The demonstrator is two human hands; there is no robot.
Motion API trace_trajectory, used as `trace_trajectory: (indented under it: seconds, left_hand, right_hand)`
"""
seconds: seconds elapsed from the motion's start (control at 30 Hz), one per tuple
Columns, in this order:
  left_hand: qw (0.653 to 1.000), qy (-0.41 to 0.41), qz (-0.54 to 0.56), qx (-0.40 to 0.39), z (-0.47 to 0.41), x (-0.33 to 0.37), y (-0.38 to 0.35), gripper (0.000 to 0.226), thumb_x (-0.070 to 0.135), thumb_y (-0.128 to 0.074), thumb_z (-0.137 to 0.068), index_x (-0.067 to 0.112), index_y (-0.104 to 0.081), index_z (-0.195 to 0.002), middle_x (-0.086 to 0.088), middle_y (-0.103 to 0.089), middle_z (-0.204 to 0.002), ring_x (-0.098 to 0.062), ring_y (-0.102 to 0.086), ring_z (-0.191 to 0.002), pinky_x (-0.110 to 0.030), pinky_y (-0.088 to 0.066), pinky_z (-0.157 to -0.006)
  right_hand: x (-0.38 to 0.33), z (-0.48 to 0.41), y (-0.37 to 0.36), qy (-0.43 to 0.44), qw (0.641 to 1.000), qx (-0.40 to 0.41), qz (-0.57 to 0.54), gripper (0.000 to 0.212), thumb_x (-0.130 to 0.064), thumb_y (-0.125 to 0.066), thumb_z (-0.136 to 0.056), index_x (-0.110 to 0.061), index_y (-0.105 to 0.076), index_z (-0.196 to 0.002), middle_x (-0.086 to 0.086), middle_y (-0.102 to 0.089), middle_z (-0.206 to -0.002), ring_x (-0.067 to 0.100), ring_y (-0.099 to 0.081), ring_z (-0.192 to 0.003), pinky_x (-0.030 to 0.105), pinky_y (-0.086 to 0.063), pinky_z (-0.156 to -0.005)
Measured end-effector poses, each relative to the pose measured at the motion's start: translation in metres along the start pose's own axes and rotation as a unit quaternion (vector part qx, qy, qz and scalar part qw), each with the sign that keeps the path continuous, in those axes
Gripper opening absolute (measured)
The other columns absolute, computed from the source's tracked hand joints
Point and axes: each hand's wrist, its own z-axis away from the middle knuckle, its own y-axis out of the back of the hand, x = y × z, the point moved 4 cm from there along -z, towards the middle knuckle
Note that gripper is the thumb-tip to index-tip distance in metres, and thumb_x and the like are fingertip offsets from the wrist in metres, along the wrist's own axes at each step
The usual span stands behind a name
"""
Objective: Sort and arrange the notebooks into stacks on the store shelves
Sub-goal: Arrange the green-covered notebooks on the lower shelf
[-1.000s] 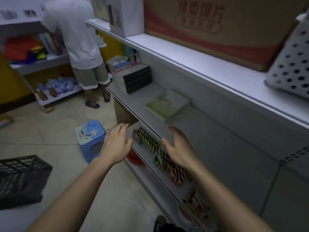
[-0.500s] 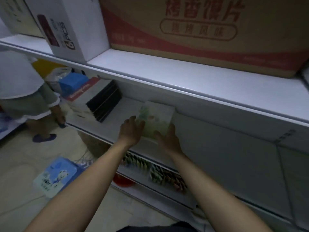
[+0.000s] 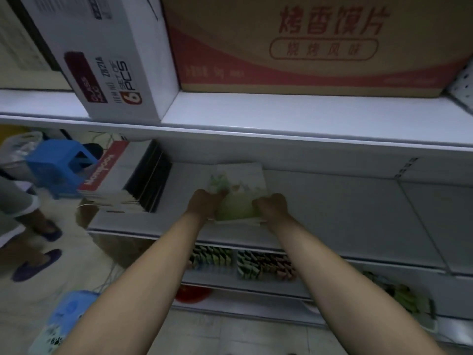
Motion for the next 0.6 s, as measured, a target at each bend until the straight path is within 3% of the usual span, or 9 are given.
trace_trajectory:
  seconds: [0.07,0.17,0.3,0.37,0.43,0.5,0.6]
  left_hand:
    - [1.000,0.016,0.000,-0.025,0.005,-0.002,0.002,0.076,0.056,-0.068,-0.092,-0.016,-0.065,-0.115,-0.035,-0.067,-0.109,-0.022,-0.050,-0.056,-0.026,-0.038,-0.052]
    - [0.996,0.050,-0.010,-0.069,0.016,-0.004,0.000,0.064,0.068,-0.061,-0.090,0.004,-0.061,-0.099,-0.016,-0.058,-0.075,-0.022,-0.050,-0.059,-0.027,-0.039,-0.056]
    - [0.991,0.075,0.065,-0.088,0.022,-0.015,-0.007,0.087,0.072,-0.062,-0.087,0.002,-0.053,-0.138,-0.007,-0.054,-0.089,-0.021,-0.053,-0.074,-0.035,-0.049,-0.081]
    - [0.992,0.068,0.069,-0.083,0.027,-0.020,-0.014,0.094,0.074,-0.065,-0.083,0.000,-0.054,-0.140,-0.010,-0.063,-0.107,-0.026,-0.062,-0.088,-0.034,-0.050,-0.082]
    - [0.992,0.040,0.096,-0.069,0.034,-0.023,-0.022,0.100,0.073,-0.069,-0.080,0.001,-0.049,-0.147,-0.012,-0.060,-0.136,-0.033,-0.062,-0.114,-0.032,-0.051,-0.087]
    - [0.988,0.004,0.149,-0.040,0.047,-0.024,-0.024,0.084,0.056,-0.072,-0.089,0.002,-0.047,-0.147,-0.009,-0.056,-0.142,-0.032,-0.058,-0.126,-0.033,-0.049,-0.095]
    - [0.968,-0.044,0.246,-0.032,0.070,-0.031,-0.018,0.042,0.034,-0.079,-0.090,0.015,-0.063,-0.124,-0.002,-0.072,-0.123,-0.027,-0.067,-0.116,-0.035,-0.054,-0.094]
  right_hand:
    - [0.003,0.002,0.004,-0.017,1.000,-0.016,-0.015,0.040,-0.011,-0.072,-0.076,0.001,-0.061,-0.112,0.014,-0.063,-0.111,0.031,-0.063,-0.095,0.040,-0.060,-0.070]
    - [0.011,0.008,0.012,-0.031,0.998,-0.026,-0.038,0.034,-0.017,-0.073,-0.075,0.000,-0.065,-0.104,0.015,-0.066,-0.098,0.029,-0.065,-0.081,0.029,-0.052,-0.058]
    - [0.020,0.011,0.020,-0.032,0.999,-0.031,-0.022,0.052,-0.032,-0.074,-0.070,-0.002,-0.063,-0.112,0.015,-0.067,-0.101,0.031,-0.066,-0.083,0.029,-0.049,-0.058]
    - [0.021,0.015,0.018,-0.024,0.999,-0.023,-0.014,0.061,-0.038,-0.075,-0.063,-0.003,-0.065,-0.112,0.013,-0.068,-0.102,0.030,-0.066,-0.087,0.029,-0.049,-0.061]
    - [0.025,0.020,0.017,-0.006,1.000,-0.017,-0.005,0.070,-0.043,-0.075,-0.056,-0.005,-0.067,-0.115,0.010,-0.070,-0.107,0.027,-0.067,-0.091,0.026,-0.048,-0.062]
    - [0.029,0.030,0.017,0.025,1.000,-0.015,0.005,0.063,-0.044,-0.078,-0.065,-0.009,-0.067,-0.117,0.005,-0.069,-0.111,0.022,-0.067,-0.095,0.024,-0.047,-0.065]
    - [0.035,0.050,0.023,0.092,0.996,-0.020,0.002,0.038,-0.042,-0.078,-0.081,-0.016,-0.071,-0.109,-0.002,-0.073,-0.107,0.014,-0.070,-0.092,0.024,-0.053,-0.073]
